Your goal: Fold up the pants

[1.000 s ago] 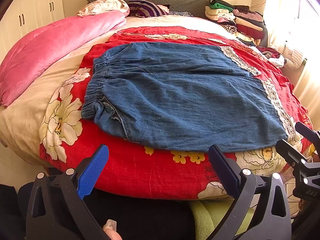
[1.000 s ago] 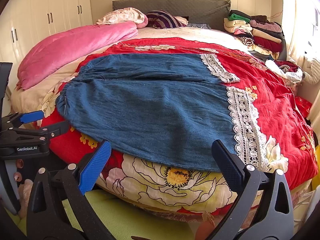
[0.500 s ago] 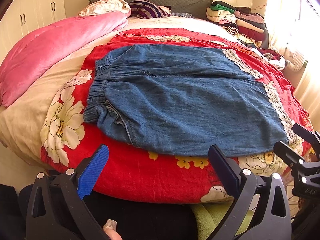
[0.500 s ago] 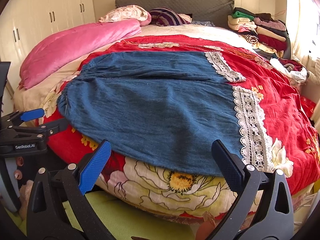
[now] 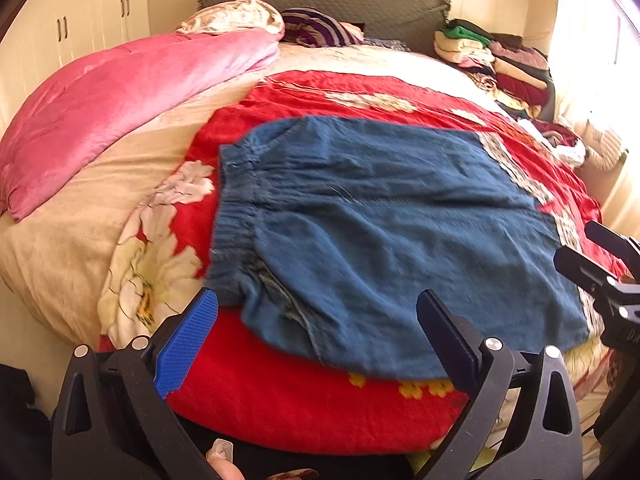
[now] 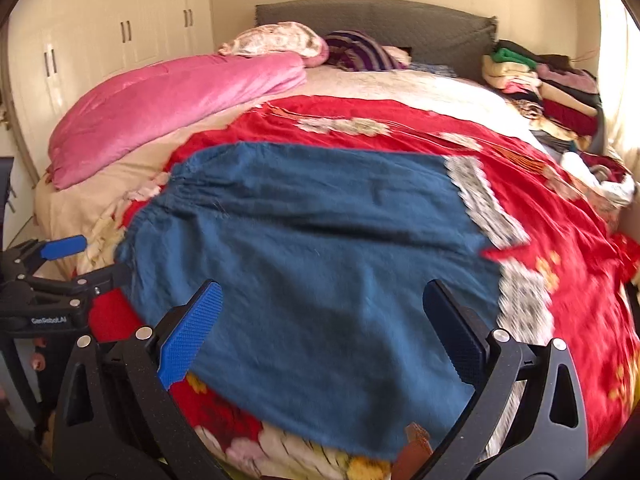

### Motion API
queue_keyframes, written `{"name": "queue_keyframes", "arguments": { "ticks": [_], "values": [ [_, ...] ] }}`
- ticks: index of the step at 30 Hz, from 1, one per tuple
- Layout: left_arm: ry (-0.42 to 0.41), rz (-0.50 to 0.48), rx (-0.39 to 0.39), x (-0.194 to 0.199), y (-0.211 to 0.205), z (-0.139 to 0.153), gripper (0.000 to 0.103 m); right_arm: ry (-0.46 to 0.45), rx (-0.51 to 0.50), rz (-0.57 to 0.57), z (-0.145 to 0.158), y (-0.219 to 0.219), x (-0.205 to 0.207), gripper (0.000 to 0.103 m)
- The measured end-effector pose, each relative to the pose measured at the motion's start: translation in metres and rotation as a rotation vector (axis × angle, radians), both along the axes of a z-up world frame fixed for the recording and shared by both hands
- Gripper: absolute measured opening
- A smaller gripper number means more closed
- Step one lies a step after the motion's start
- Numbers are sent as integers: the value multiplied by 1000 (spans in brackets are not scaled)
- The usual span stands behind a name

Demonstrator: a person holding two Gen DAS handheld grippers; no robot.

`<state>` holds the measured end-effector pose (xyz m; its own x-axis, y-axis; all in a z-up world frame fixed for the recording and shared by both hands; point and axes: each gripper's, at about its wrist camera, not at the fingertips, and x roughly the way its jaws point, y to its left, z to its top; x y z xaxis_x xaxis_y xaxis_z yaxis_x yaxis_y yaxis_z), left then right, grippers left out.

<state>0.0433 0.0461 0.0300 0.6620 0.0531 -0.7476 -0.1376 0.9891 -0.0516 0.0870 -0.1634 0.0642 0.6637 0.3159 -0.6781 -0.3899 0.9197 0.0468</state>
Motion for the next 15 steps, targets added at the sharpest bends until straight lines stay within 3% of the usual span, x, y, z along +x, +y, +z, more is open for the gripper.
{"name": "queue_keyframes", "arguments": {
  "ticks": [5, 15],
  "values": [
    [-10, 33, -1, 17, 24, 4, 99, 25, 23, 33, 6, 18, 31, 95],
    [0, 73, -27, 56, 67, 1, 99, 14, -74, 89, 3, 58, 94, 95]
  ]
}}
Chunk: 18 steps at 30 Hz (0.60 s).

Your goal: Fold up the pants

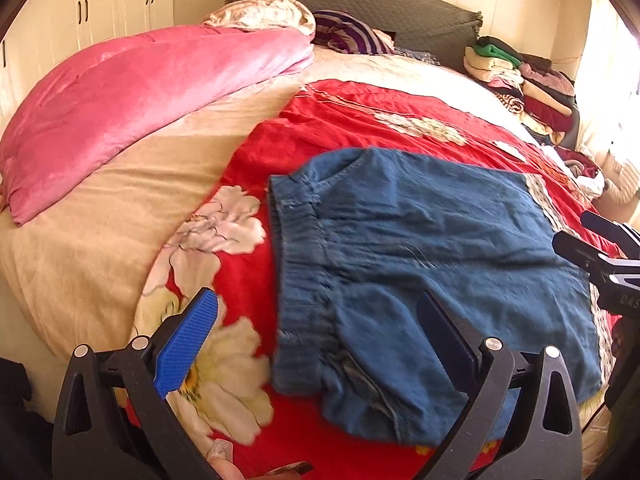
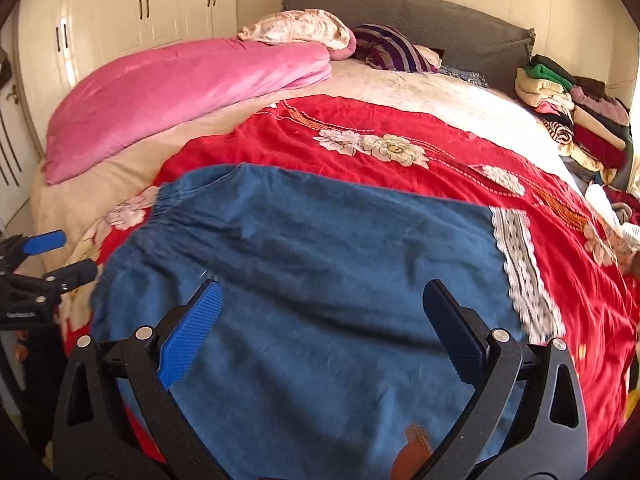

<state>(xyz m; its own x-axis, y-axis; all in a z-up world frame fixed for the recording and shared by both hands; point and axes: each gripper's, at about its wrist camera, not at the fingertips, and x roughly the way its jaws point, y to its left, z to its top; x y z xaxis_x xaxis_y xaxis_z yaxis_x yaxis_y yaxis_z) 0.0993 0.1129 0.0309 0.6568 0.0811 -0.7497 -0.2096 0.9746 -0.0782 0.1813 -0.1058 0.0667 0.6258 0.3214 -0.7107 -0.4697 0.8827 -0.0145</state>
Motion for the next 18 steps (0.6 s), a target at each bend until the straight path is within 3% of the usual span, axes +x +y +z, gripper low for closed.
{"name": "queue_keyframes", "arguments": {
  "ticks": [9, 18],
  "values": [
    [24, 52, -26, 51, 48, -2, 99, 9, -44, 51, -3, 24, 58, 95],
    [67, 16, -6, 100, 66, -9, 99, 50, -75, 120, -16, 44, 108, 95]
  ]
}}
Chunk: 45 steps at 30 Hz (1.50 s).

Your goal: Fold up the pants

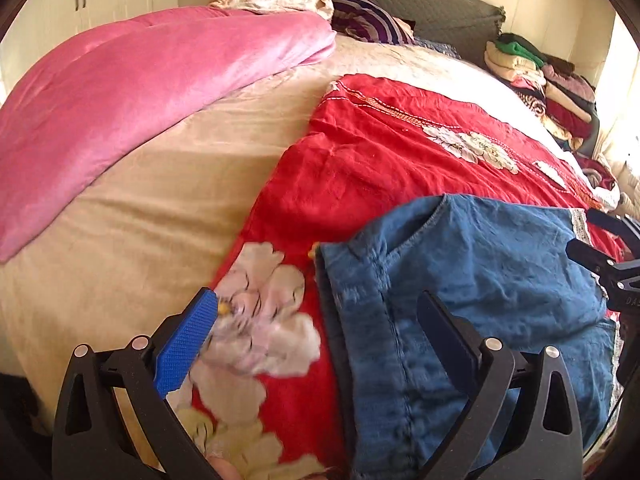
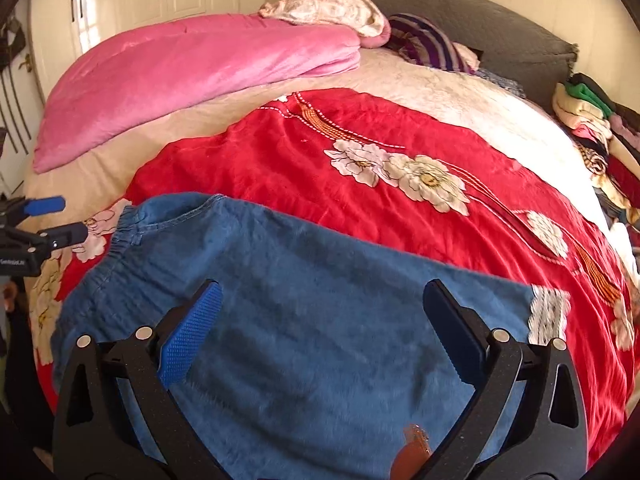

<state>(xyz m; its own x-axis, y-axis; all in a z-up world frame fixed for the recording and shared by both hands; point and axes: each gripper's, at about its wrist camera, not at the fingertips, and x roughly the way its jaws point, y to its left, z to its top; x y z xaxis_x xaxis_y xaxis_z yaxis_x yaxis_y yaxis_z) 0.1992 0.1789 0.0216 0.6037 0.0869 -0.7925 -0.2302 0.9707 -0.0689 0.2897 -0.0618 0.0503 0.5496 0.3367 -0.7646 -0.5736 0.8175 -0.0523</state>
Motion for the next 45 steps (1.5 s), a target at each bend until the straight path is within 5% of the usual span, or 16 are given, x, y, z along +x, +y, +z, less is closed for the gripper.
{"name": "queue_keyframes", "arguments": {
  "ticks": [7, 18, 20, 22, 24, 25, 27, 29, 31, 45],
  "values": [
    [50, -55, 19, 36, 0, -24, 99, 28, -82, 55, -21, 21, 38, 95],
    [6, -26, -22, 62, 14, -51, 97, 16, -178, 204, -42, 65, 63, 95],
    [-7, -46, -38, 62, 12, -53, 89, 22, -190, 215, -45, 70, 68, 95],
    [-1, -87, -83, 65, 10, -58, 57, 37, -212, 222, -50, 75, 73, 95],
    [-7, -112, -86, 64, 5, -60, 42, 43, -232, 232, -58, 80, 75, 95],
    [-20, -142, -71, 63, -1, -60, 37, 46, -236, 232, -61, 80, 75, 91],
    [-37, -157, -25, 60, -8, -59, 35, 69, -212, 247, -68, 81, 74, 68],
    [-58, -167, -15, 56, -10, -56, 33, 105, -156, 271, -70, 81, 70, 20],
    [-81, -163, -25, 51, -8, -50, 33, 80, -134, 252, -65, 79, 58, 8],
    [-262, -254, 55, -30, -32, -1, 33, -61, 134, 180, 8, 9, -48, 4]
  ]
}}
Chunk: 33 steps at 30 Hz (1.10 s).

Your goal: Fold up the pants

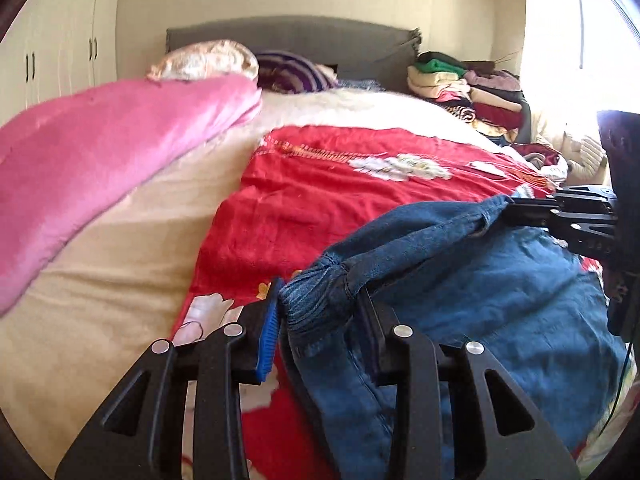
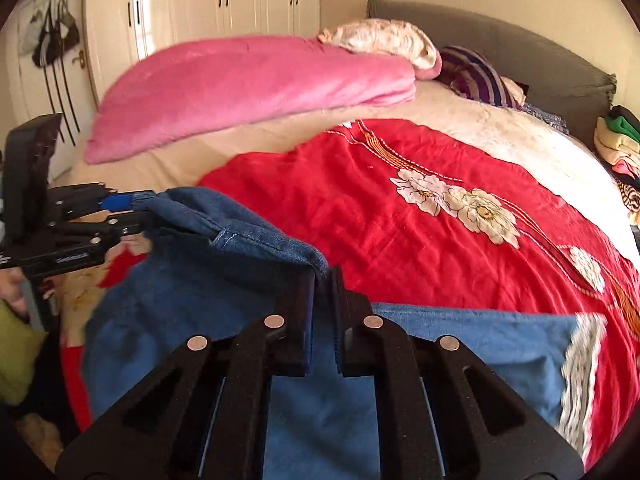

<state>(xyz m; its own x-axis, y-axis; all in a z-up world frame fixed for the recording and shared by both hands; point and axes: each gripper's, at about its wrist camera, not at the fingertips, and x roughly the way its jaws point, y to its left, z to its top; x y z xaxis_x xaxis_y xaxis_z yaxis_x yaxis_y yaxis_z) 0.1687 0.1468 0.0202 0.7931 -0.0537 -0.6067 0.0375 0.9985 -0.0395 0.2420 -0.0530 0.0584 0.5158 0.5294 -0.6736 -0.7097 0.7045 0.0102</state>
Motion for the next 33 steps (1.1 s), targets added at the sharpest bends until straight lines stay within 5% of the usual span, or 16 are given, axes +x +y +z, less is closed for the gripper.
{"name": "queue_keyframes", "arguments": {
  "ticks": [16, 20, 33],
  "values": [
    [-36, -32, 45, -86, -19, 7, 33, 21, 19, 63, 1, -35, -99, 3],
    [-10, -15, -4, -105, -18, -3, 33, 28, 20, 100, -2, -37, -117, 3],
    [114, -24, 61, -130, -34, -16, 35, 4, -5, 197, -24, -52, -175, 3]
  ]
}}
